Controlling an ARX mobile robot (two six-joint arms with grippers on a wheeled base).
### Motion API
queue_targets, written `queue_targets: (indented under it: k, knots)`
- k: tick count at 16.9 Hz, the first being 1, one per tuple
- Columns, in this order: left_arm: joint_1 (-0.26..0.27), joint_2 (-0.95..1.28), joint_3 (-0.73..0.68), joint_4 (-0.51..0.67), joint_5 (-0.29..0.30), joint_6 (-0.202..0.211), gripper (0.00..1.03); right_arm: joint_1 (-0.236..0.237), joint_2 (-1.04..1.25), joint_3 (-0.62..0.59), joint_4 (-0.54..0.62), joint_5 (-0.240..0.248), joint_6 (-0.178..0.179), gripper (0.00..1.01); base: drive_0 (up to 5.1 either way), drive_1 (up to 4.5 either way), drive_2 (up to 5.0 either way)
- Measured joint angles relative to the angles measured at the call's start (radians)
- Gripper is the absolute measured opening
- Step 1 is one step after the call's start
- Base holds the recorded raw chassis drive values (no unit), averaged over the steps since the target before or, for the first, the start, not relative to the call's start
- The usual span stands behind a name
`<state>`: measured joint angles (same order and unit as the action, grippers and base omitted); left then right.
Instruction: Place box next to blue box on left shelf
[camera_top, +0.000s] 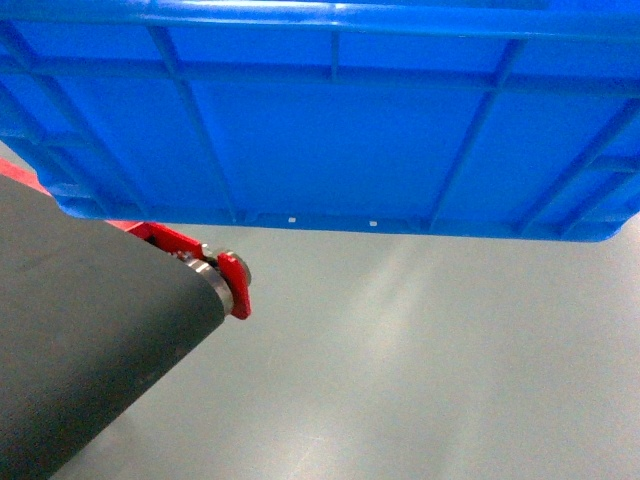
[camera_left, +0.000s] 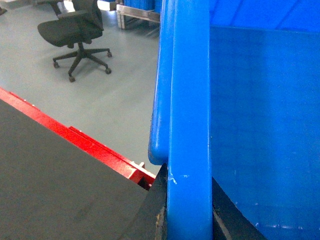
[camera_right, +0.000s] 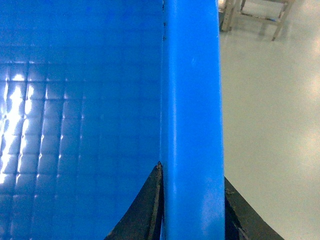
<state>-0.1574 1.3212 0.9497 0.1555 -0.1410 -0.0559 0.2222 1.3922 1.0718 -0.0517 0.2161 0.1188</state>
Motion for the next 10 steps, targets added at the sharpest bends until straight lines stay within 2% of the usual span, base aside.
queue_targets:
  k: [10]
  knots:
    - [0.000, 0.000, 0.000, 0.000, 0.000, 0.000, 0.08, 0.000, 0.000, 0.000, 0.000, 0.000, 0.000, 0.20, -1.5, -1.48, -1.5]
